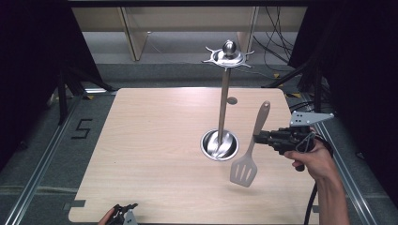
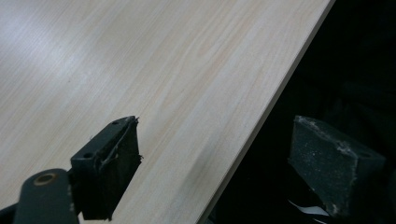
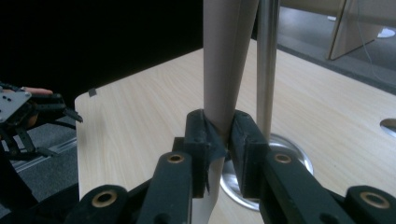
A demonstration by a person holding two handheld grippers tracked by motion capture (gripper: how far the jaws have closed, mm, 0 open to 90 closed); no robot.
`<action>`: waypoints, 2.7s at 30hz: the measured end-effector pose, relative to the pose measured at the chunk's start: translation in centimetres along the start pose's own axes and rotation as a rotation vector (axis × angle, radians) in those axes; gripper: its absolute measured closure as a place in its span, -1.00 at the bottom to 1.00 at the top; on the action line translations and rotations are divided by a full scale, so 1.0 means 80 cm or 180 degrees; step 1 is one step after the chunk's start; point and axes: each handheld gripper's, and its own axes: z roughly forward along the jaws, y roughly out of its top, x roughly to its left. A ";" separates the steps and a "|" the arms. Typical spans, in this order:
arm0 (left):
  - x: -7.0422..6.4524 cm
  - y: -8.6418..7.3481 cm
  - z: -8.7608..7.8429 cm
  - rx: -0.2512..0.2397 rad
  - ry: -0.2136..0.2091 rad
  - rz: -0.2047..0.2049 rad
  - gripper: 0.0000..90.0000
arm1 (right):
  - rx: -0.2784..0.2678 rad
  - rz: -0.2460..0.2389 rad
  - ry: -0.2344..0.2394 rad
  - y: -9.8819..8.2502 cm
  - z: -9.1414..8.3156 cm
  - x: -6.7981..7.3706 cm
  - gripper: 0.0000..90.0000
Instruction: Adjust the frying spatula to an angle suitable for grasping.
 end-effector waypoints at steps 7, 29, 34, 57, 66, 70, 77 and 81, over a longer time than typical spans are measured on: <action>0.002 -0.001 0.000 0.0005 0.0031 -0.0028 -0.66 | -0.0066 -0.0088 0.0076 0.019 0.008 0.003 0.75; 0.002 -0.001 -0.001 -0.0012 0.0029 -0.0037 -0.66 | 0.0002 -0.0461 0.0218 0.111 0.053 0.046 0.75; 0.002 -0.002 0.000 0.0005 -0.0010 -0.0022 -0.66 | -0.0025 -0.0447 0.0201 0.117 0.059 0.049 0.75; 0.002 -0.002 0.000 0.0004 0.0019 -0.0018 -0.66 | 0.0053 -0.0411 0.0257 0.130 0.071 0.046 0.75; 0.001 -0.002 0.000 -0.0005 0.0051 -0.0021 -0.66 | 0.0032 -0.0434 0.0249 0.136 0.075 0.043 0.75; 0.001 -0.002 0.000 -0.0005 0.0032 -0.0023 -0.66 | 0.0033 -0.0385 0.0252 0.137 0.077 0.038 0.75; 0.001 -0.001 -0.001 0.0004 0.0011 -0.0009 -0.66 | 0.0068 -0.0311 0.0282 0.137 0.079 0.031 0.75; 0.001 -0.001 -0.001 0.0001 0.0022 -0.0011 -0.66 | 0.0070 -0.0302 0.0279 0.136 0.081 0.026 0.75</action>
